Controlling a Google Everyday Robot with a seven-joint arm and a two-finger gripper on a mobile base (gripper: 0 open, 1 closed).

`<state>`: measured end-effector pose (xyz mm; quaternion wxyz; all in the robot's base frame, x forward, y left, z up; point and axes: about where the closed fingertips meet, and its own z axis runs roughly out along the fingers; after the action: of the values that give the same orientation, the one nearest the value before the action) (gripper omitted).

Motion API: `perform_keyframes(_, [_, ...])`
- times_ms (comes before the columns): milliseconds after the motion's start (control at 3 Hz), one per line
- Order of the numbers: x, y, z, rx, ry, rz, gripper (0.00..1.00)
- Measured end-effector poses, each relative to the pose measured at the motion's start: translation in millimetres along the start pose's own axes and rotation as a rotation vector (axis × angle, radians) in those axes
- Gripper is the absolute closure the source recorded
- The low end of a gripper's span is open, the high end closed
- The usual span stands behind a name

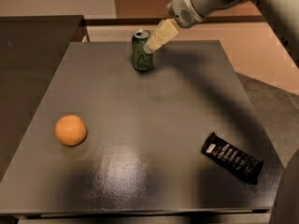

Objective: Pick green can

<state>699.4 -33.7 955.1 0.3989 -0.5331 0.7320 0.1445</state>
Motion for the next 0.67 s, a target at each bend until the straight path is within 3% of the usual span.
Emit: perform_keyframes(667, [-2,11,47,-0.06,0.024,0.034,0.0])
